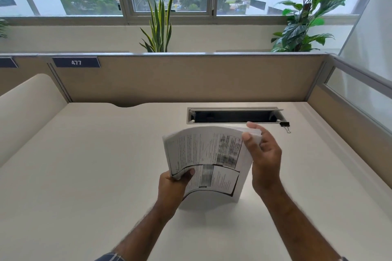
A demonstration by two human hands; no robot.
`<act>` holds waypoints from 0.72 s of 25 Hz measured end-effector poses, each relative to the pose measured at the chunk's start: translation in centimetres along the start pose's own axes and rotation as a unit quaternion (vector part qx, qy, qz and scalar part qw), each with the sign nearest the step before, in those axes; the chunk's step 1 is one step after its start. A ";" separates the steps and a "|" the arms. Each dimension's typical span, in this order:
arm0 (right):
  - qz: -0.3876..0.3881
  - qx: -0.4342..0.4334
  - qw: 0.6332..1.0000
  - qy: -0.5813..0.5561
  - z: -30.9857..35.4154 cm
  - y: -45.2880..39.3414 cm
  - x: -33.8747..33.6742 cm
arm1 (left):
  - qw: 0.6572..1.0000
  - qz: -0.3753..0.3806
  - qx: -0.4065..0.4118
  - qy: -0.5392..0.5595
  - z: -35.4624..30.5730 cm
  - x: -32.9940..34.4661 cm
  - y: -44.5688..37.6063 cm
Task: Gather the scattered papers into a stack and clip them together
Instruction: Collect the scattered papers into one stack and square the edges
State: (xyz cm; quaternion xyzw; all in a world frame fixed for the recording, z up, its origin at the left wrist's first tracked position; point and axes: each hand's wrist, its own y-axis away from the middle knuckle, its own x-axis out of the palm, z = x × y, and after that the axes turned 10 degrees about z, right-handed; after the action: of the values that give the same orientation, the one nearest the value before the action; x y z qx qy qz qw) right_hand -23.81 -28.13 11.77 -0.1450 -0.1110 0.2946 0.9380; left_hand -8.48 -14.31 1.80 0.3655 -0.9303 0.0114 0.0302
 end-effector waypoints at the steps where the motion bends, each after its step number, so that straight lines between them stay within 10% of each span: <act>1: -0.019 -0.014 1.000 -0.006 1.0 -0.5 0.2 | 1.000 0.003 -0.003 0.000 0.0 0.0 0.0; 10: -0.114 -0.016 0.990 0.083 1.1 -1.4 1.3 | 0.988 0.118 0.030 -0.096 -4.8 -1.2 1.1; 18: -0.134 -0.027 0.986 0.096 0.6 -1.8 2.2 | 0.984 -0.126 0.128 -0.022 -11.1 2.2 0.0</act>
State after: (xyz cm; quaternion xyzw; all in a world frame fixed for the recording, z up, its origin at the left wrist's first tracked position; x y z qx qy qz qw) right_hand -21.31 -28.16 13.16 -0.1813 -0.0470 0.1476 0.9711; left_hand -9.55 -15.28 13.00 0.4808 -0.8681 0.1183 -0.0361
